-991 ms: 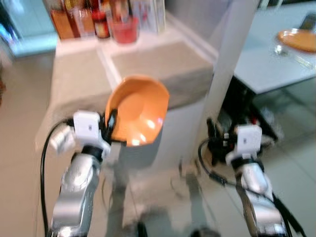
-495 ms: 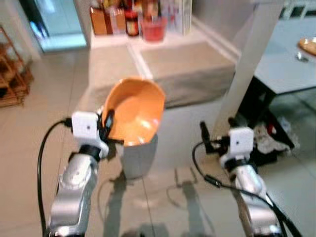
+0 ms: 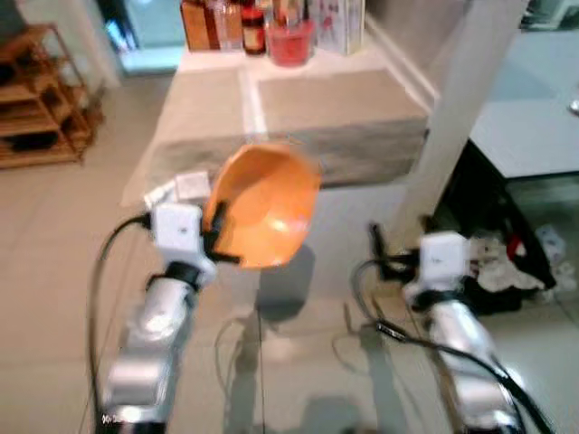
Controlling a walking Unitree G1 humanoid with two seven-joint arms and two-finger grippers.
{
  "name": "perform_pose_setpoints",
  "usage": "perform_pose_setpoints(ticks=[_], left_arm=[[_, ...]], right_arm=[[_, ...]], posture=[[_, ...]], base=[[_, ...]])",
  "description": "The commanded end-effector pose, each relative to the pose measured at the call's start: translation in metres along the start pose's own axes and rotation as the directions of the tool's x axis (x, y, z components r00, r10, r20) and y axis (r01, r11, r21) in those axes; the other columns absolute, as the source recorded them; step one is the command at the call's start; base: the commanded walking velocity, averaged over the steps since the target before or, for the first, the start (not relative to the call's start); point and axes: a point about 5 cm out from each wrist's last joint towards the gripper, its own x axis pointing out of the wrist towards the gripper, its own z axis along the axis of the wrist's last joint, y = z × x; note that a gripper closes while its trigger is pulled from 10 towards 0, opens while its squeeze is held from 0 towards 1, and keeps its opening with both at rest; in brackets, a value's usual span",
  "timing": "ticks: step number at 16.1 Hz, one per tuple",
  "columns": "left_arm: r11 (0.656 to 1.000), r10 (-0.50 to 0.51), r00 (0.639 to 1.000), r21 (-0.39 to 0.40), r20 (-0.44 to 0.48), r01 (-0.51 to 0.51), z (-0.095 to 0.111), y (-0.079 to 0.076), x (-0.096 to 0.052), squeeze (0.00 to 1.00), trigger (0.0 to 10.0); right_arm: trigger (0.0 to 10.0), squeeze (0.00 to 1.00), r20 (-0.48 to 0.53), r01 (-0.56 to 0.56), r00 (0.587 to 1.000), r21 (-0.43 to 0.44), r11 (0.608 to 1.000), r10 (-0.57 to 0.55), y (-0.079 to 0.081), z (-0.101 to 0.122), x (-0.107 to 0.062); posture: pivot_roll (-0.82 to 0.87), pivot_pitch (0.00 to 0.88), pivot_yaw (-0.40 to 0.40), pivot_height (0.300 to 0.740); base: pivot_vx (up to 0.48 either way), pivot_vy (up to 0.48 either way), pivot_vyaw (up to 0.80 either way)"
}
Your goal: Setting the table
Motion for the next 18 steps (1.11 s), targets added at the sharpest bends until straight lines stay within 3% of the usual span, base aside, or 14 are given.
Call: perform_pose_setpoints(ticks=[1, 8, 11, 18], left_arm=[[1.0, -0.015, 0.999, -0.002, 0.031, 0.015, 0.008, -0.006, 0.006, 0.0, 0.0], [1.0, -0.019, 0.999, 0.012, 0.029, 0.019, 0.01, -0.007, 0.015, 0.0, 0.0], [1.0, -0.012, 1.0, 0.019, 0.024, 0.011, 0.009, -0.008, 0.017, 0.0, 0.0], [0.999, -0.02, 1.0, 0.034, 0.021, 0.019, 0.01, -0.01, 0.019, 0.0, 0.0]], right_arm=[[10.0, 0.0, -0.015, 0.021, 1.0, -0.019, 1.0, -0.021, -0.008, -0.003, -0.002], [10.0, 0.0, -0.006, 0.013, 1.0, -0.019, 1.0, -0.013, -0.004, -0.002, -0.002], [10.0, 0.0, -0.014, 0.023, 1.0, -0.025, 0.999, -0.023, -0.006, -0.003, -0.002], [10.0, 0.0, -0.007, 0.013, 1.0, -0.027, 1.0, -0.013, -0.005, -0.003, -0.003]], posture=[[-0.14, 0.0, 0.076, 0.722], [-0.15, 0.0, 0.087, 0.722], [-0.15, 0.0, 0.086, 0.722], [-0.15, 0.0, 0.091, 0.722]], base=[[0.0, -0.431, 0.0], [0.177, -0.41, 0.0], [0.262, -0.4, 0.73], [0.267, -0.395, 0.0]])
